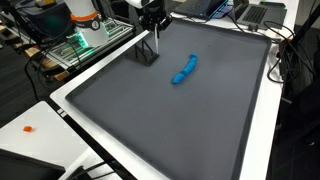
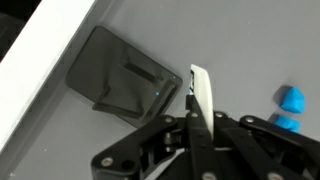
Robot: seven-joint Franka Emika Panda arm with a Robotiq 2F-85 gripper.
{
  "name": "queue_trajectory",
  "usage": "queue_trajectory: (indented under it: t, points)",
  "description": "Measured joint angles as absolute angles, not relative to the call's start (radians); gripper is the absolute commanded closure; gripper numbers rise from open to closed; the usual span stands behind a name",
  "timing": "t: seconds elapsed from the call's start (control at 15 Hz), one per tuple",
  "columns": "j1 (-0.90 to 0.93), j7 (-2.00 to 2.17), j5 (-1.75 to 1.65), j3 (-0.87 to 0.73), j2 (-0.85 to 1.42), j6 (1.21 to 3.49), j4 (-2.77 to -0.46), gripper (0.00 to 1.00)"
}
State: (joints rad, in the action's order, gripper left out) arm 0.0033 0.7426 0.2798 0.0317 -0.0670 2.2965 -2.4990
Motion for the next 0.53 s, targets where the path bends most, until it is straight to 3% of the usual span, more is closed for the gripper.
queue_trajectory:
  t: [0.53]
  points:
    - [0.005, 0.870, 0.362, 0.033, -0.097, 2.402, -2.621, 0.96]
